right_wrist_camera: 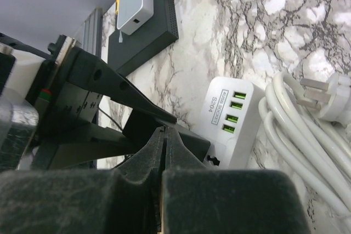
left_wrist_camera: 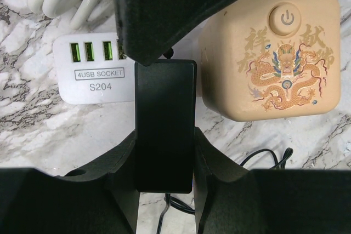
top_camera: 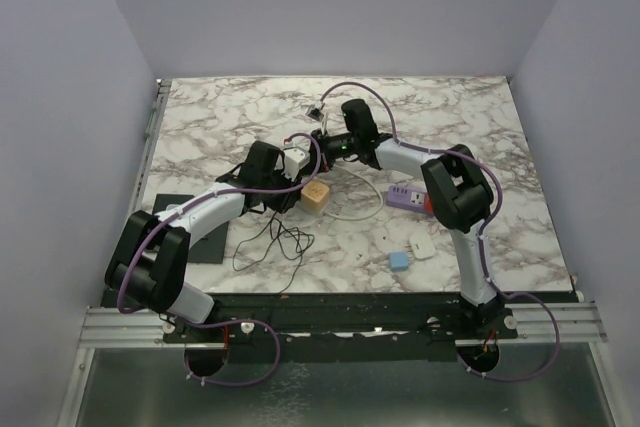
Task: Insert the plug
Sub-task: Insert the plug into the socket.
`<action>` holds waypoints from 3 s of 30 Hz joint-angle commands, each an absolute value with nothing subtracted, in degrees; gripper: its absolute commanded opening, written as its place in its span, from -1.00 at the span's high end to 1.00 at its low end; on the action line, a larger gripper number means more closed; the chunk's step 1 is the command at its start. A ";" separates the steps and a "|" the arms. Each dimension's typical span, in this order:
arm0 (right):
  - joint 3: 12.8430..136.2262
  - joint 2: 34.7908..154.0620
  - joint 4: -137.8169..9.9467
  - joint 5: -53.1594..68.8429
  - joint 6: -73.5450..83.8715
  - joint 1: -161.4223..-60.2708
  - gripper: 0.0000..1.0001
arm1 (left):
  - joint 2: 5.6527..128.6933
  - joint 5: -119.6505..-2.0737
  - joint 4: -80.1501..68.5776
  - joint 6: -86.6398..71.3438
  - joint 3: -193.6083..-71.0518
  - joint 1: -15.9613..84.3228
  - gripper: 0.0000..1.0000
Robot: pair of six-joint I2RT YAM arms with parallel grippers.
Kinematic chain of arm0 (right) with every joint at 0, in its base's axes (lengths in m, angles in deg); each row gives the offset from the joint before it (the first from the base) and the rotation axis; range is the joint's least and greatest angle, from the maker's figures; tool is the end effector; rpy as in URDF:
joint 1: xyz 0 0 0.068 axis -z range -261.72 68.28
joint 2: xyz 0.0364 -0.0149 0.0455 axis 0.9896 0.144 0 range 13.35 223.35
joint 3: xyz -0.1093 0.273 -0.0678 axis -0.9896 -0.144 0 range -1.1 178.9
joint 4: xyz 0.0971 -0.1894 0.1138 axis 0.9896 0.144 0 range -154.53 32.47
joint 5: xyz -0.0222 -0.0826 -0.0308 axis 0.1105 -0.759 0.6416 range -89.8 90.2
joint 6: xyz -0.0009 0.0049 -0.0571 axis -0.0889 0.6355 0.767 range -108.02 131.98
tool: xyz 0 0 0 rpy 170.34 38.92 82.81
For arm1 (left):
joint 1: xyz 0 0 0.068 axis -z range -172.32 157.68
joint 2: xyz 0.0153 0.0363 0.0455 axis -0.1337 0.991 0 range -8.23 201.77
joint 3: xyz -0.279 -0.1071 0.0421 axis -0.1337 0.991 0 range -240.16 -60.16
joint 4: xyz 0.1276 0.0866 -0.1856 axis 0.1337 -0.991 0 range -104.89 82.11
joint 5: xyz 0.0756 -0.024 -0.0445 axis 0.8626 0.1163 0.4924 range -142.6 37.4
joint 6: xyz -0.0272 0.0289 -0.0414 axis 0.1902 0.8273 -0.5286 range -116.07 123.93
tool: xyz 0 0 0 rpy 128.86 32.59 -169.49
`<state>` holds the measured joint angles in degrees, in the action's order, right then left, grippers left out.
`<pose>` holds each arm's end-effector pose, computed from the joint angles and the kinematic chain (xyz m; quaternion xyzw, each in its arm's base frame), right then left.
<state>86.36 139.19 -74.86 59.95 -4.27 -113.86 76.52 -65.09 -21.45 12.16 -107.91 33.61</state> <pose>0.3945 0.2892 0.2155 -0.3566 0.7009 0.5725 0.2320 0.2479 -0.1303 0.2318 0.3099 0.8837 -0.1528 0.3157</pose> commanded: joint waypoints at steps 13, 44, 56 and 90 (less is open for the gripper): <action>92.22 142.84 -56.34 58.93 10.50 -113.56 0.99 | 78.86 -65.13 -26.54 16.06 -105.87 34.67 1.00; 103.36 149.39 -45.11 71.98 18.39 -113.45 0.99 | 78.10 -66.30 -27.49 16.36 -109.65 34.75 1.00; 109.58 153.12 -33.00 68.48 26.04 -113.53 0.99 | 78.08 -65.74 -27.83 16.66 -110.70 34.75 1.00; 101.96 147.82 -46.33 61.36 16.79 -111.60 0.99 | 75.20 -69.89 -42.45 16.67 -125.55 32.74 0.30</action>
<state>102.97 150.64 -45.18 62.33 17.32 -111.96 76.85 -65.94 -38.13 14.35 -120.19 33.88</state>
